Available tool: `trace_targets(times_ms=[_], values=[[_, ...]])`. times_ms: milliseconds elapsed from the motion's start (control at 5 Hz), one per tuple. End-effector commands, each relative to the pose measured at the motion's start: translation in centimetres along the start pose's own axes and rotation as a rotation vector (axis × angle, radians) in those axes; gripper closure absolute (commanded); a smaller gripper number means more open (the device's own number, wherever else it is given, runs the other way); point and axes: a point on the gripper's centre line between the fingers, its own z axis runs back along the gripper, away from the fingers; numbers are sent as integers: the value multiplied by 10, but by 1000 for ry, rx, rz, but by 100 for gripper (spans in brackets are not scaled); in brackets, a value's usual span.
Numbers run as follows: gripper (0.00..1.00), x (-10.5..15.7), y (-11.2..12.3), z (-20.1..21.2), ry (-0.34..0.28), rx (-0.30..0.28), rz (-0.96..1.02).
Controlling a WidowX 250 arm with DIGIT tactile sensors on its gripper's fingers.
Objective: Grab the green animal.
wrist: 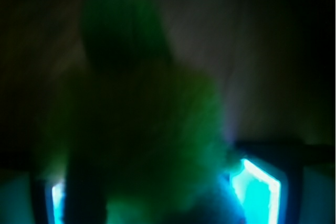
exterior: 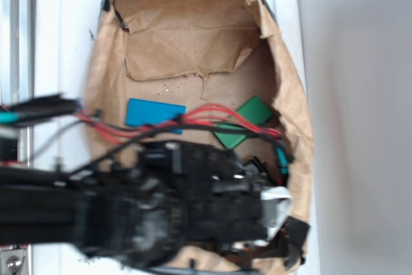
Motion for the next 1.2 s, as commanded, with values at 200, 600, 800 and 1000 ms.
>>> trace_targets(times_ms=[200,600,800,1000], values=[[100,8,-7,7,-17,18,-55],[100,-30,53,60,-89,6,96],[100,-55,85,84,-133,10,199],[100,-73,107,99,-150,34,258]])
